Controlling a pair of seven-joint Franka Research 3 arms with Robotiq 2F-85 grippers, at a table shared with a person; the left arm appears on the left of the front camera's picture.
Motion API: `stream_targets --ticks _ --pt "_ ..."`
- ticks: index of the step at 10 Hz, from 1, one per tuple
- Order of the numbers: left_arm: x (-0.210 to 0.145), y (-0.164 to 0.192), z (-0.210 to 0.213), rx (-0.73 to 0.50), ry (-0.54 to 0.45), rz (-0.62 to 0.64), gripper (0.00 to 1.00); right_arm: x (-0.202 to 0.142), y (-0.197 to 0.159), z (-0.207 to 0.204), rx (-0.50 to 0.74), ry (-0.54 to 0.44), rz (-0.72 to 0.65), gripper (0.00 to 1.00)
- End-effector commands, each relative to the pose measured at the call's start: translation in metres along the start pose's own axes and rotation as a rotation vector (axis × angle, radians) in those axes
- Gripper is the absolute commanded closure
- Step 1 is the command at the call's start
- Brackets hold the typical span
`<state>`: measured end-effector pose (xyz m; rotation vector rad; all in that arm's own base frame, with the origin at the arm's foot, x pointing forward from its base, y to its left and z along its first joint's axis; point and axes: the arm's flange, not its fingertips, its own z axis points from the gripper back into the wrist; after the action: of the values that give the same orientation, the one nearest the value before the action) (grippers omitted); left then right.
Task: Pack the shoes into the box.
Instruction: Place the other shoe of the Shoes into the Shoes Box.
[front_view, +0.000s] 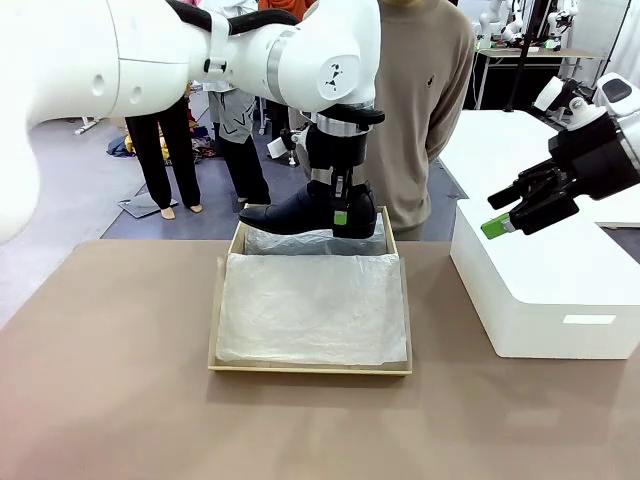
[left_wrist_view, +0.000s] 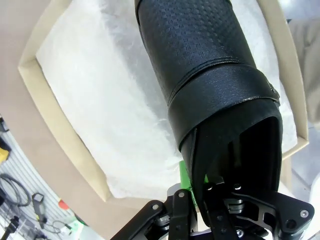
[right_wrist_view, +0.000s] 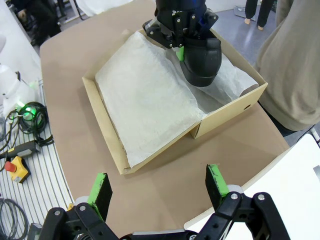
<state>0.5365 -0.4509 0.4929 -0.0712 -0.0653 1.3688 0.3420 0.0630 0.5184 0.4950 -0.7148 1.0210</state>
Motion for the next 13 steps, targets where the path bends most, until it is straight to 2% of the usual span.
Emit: stream_targets --ticks 1,5,10,13 --pt "0.000 0.001 0.004 -0.005 0.002 -0.008 1.00 0.000 -0.003 -0.003 0.013 -0.035 0.021 0.00" --pt "-0.001 0.000 -0.003 0.000 0.003 -0.013 1.00 0.000 -0.003 -0.003 0.013 -0.035 0.021 0.00" --pt "-0.009 -0.004 -0.013 -0.035 -0.026 0.154 1.00 0.000 -0.003 -0.003 0.013 -0.035 0.021 0.00" --pt "-0.016 -0.006 -0.018 -0.032 -0.031 0.131 1.00 0.000 -0.003 -0.003 0.013 -0.035 0.021 0.00"
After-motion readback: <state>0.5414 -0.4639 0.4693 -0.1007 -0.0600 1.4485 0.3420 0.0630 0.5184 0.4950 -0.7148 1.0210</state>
